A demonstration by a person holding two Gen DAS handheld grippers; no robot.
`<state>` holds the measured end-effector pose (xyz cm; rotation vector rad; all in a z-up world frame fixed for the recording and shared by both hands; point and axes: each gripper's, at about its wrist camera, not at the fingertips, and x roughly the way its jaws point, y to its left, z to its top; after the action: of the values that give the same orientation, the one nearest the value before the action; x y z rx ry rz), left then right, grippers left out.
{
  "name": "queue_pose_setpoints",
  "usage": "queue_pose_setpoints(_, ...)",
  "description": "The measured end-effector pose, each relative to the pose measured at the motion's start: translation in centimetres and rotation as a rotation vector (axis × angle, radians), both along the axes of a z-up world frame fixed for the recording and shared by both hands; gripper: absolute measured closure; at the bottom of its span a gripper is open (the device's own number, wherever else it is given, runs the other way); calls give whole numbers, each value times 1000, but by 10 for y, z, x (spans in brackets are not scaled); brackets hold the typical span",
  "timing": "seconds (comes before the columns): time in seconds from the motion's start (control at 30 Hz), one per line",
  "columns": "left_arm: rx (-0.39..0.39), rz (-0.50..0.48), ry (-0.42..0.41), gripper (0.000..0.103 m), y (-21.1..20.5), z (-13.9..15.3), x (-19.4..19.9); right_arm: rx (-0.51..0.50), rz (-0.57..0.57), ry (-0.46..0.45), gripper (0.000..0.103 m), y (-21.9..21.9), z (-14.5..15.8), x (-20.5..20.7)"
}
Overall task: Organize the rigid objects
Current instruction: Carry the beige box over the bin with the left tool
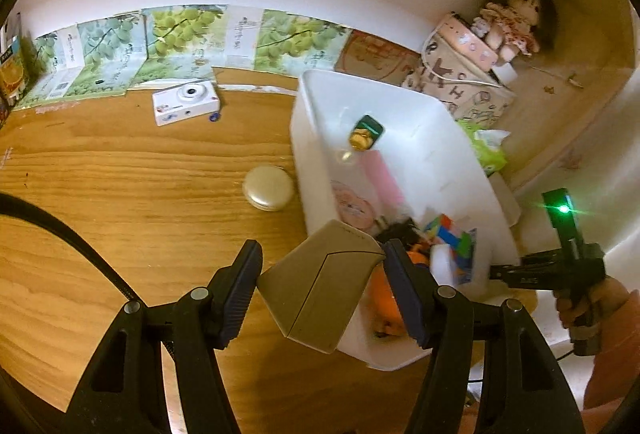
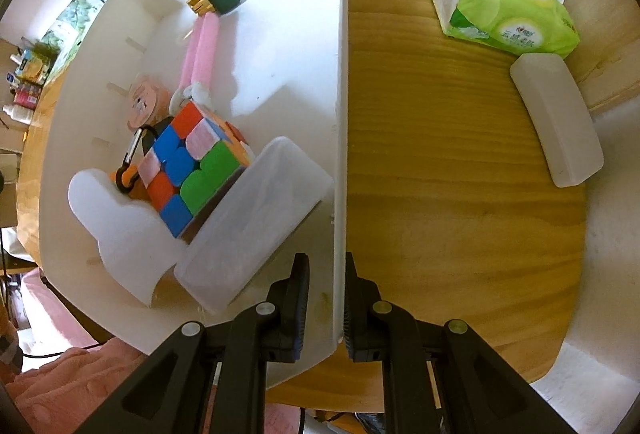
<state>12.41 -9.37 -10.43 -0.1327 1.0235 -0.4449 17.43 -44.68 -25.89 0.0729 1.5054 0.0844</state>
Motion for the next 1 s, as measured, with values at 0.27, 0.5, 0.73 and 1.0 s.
queue_pose_setpoints(0.27,-39,-42,-16,37,-27,6,-14,-8,25,2,88,7,-2,4)
queue_pose_setpoints(0.5,-40,-107,-55,37,-56,11,-9,-2,54,7,88,7,-3,6)
queue_pose_setpoints(0.73,-38,-187,-102,37,-86,16,-7,-6,84,12,88,12,-10,6)
queue_pose_setpoints(1.0,-36,-267,-132,37,-117,14,-7,-24,121,21,88,20,-15,7)
